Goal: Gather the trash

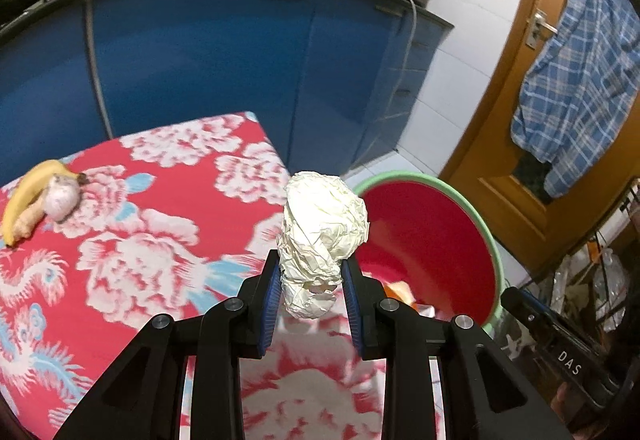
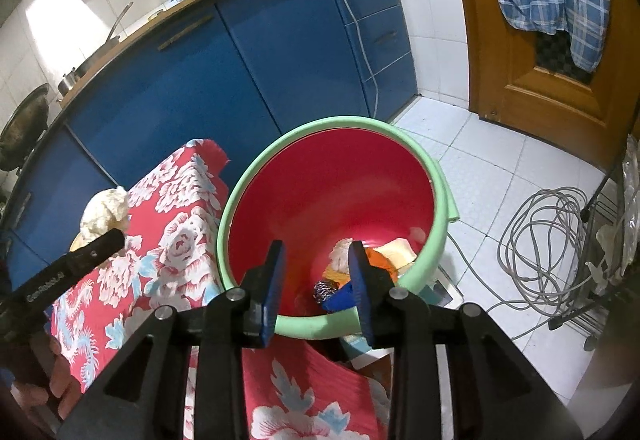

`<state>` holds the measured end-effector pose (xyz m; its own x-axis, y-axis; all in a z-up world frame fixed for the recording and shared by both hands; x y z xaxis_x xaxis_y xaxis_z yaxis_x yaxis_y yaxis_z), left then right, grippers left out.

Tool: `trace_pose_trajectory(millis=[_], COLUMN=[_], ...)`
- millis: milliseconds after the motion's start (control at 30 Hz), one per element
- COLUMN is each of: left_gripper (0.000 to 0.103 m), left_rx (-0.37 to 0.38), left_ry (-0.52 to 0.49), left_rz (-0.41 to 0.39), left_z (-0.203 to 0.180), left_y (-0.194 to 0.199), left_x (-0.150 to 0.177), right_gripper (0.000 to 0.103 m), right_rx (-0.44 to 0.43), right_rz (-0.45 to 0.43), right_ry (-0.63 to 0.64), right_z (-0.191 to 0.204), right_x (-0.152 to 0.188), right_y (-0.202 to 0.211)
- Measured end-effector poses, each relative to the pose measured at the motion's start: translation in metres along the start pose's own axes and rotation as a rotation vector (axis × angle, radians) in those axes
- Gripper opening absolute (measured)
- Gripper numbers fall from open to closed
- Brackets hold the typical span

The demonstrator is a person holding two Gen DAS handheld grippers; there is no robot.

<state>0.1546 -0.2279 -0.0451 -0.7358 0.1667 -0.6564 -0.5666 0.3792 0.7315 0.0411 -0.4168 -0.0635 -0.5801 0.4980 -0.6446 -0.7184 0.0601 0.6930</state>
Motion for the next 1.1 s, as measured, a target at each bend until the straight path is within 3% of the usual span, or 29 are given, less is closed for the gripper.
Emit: trace_pose_trajectory(millis=[367,567,767,1100], left_gripper=[0.03,0.05,0.057,0.061], left_rx=[0.075,0.123,0.097,-0.007], left_ry=[-0.062,-0.089,-0.082,-0.03], left_rz=[0.077,0.12,0.126,0.087], left_z=[-0.049,-0.067,-0.064,-0.026], left_y=[-0.034,-0.046,-0.047,-0.02], left_x=[0.012,0.021,0.022,0.021], right_gripper=[0.035,0.035,0.036,0.056], right_rx=[0.033,0.043,0.035,-0.015], right_rz=[-0.003,-0.002,-0.002,-0.012], right_ry=[-0.025,-0.052,-0.051,-0.025], right_z=[-0.028,-0.042,-0.041,-0.02], right_x=[0.003,0.004,0.004,0.01], right_y=[0.01,0.009,0.01,0.019])
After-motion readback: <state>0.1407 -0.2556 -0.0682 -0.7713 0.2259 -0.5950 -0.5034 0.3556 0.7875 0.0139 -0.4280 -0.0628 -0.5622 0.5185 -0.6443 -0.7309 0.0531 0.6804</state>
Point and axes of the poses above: each gripper's, at about its wrist camera, not at the fingertips, and y roughly against the way its jaws point, z to its left, x to its underside, the point moved 6 cm from there along -y, roughly the way its jaws point, and after that the axes turned 1 degree about z, right-handed, at the moved point
